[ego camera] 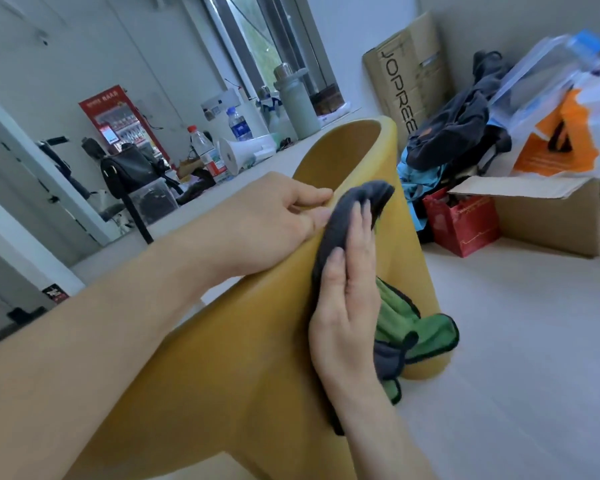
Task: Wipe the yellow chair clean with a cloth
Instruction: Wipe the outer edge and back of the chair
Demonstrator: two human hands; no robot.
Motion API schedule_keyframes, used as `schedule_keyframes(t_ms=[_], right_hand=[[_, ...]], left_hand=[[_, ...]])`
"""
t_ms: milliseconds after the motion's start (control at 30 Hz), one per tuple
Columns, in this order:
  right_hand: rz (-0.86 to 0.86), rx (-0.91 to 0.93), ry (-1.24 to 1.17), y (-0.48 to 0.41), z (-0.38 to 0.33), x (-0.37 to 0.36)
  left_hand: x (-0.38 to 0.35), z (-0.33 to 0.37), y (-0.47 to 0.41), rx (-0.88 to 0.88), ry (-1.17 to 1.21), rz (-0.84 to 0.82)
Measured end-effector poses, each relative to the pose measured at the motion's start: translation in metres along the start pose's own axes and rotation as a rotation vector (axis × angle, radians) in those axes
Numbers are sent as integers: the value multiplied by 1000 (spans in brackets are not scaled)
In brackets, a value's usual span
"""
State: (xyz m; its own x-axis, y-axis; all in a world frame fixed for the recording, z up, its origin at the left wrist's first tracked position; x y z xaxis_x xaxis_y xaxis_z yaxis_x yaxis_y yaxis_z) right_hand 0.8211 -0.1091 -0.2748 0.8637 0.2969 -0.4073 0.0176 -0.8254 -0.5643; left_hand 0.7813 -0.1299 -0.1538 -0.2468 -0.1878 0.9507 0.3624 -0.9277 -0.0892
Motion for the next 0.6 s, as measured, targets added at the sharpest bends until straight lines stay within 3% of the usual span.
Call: schedule_keyframes(t_ms=[100,200,267,333,467,600], right_hand=[[-20,166,78,-42,-16,-6],[24,-70,-2,-98,34,8],[24,-313,-31,-85,75,17],[37,-380,14,-48,79,21],[26,-67,27,-4,14,3],[-52,227,100,-32,-28,-5]], left_hand=[[0,-4,2,-64,-5,30],[-3,-6,6,-47,-76,22],[-2,-5,5,-25,-112,34],[-1,-3,3,-31,-78,67],[-2,-1,5,-85,-81,114],[-4,-3,10,-85,-79,100]])
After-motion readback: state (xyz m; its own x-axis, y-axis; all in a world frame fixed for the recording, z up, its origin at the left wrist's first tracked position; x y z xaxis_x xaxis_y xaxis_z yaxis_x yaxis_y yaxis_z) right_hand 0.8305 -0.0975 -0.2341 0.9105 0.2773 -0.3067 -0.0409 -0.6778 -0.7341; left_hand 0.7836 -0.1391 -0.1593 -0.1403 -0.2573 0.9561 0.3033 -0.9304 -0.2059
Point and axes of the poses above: each hand's wrist, its own y-axis away from the middle knuckle, its own x-axis out of the back of the hand, z = x × y, the point moved 7 cm from there along -y, towards the middle knuckle, and after that the axes turned 4 degrees about y, right-handed, at the moved point
